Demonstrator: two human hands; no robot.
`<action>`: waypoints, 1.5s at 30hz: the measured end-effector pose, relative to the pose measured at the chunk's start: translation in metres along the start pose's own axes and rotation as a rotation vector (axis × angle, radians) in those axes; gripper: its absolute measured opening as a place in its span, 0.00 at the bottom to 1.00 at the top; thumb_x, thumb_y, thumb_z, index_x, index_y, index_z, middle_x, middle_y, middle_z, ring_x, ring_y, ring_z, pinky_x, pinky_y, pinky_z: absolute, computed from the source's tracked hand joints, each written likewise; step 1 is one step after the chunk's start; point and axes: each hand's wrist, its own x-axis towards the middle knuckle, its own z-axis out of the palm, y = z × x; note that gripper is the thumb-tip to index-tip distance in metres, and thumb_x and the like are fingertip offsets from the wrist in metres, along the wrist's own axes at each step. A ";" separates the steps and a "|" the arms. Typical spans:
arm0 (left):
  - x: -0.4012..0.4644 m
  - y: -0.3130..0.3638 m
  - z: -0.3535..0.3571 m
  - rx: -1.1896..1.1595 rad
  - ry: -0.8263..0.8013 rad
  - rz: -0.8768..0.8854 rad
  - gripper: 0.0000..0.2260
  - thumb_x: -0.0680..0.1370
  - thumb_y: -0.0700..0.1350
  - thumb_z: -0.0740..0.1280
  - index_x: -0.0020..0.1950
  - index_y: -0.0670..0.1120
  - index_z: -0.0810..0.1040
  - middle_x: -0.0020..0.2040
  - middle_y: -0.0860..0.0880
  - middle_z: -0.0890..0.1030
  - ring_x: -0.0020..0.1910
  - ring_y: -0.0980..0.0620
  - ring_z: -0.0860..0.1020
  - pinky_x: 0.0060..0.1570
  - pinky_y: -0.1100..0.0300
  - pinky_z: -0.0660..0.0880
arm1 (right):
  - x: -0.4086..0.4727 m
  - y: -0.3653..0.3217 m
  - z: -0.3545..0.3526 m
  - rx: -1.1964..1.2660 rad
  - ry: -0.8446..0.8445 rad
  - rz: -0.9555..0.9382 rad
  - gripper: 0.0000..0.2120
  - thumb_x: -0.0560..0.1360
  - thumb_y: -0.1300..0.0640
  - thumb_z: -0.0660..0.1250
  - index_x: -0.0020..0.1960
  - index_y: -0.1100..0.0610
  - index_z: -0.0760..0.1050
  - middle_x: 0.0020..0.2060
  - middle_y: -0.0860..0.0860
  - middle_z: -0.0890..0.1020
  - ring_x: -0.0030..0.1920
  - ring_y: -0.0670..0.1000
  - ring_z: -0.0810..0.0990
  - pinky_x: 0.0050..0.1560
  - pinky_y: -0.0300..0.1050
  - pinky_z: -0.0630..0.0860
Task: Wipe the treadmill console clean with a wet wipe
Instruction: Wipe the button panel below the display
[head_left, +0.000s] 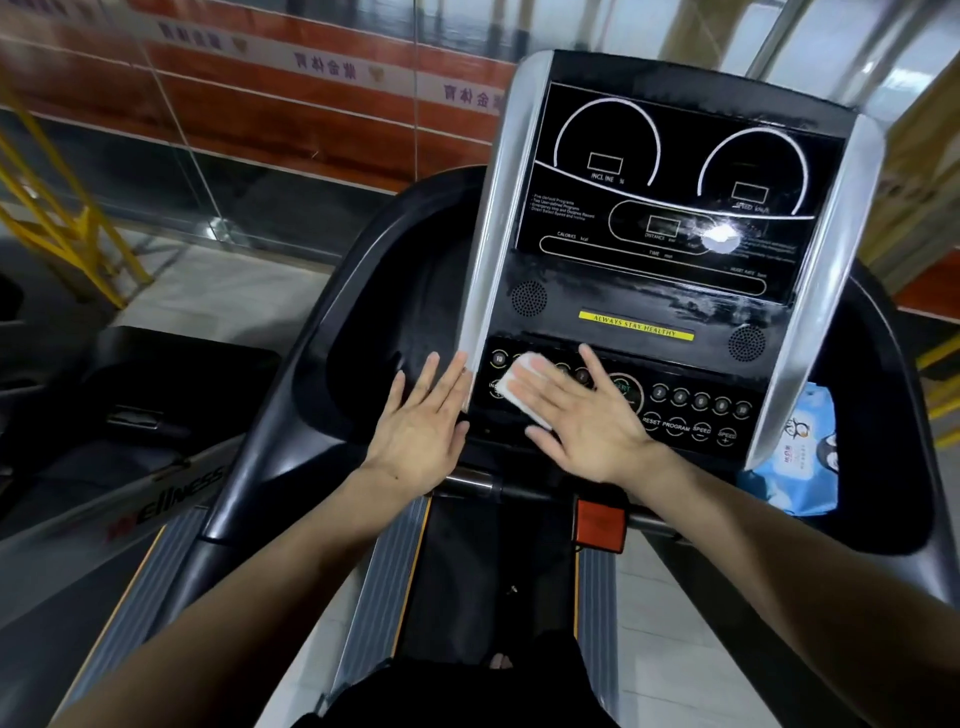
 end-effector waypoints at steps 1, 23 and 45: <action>0.000 -0.001 0.000 0.005 -0.002 0.006 0.30 0.86 0.54 0.50 0.85 0.49 0.42 0.84 0.55 0.35 0.83 0.48 0.35 0.82 0.40 0.44 | 0.007 0.000 -0.003 -0.003 0.004 0.053 0.31 0.86 0.41 0.51 0.85 0.51 0.51 0.85 0.49 0.53 0.85 0.51 0.48 0.81 0.69 0.42; 0.012 -0.023 -0.019 0.106 -0.018 0.110 0.34 0.84 0.49 0.55 0.84 0.49 0.37 0.83 0.56 0.32 0.82 0.45 0.33 0.80 0.37 0.38 | 0.012 -0.049 0.010 0.059 -0.068 0.033 0.29 0.87 0.42 0.48 0.85 0.51 0.53 0.84 0.48 0.55 0.85 0.50 0.47 0.81 0.66 0.39; 0.008 -0.014 -0.024 0.028 0.027 0.138 0.33 0.83 0.43 0.57 0.85 0.46 0.44 0.84 0.51 0.36 0.82 0.45 0.33 0.81 0.38 0.39 | -0.011 -0.053 0.002 0.337 0.026 0.788 0.32 0.86 0.43 0.45 0.85 0.54 0.45 0.85 0.49 0.46 0.84 0.48 0.41 0.84 0.54 0.42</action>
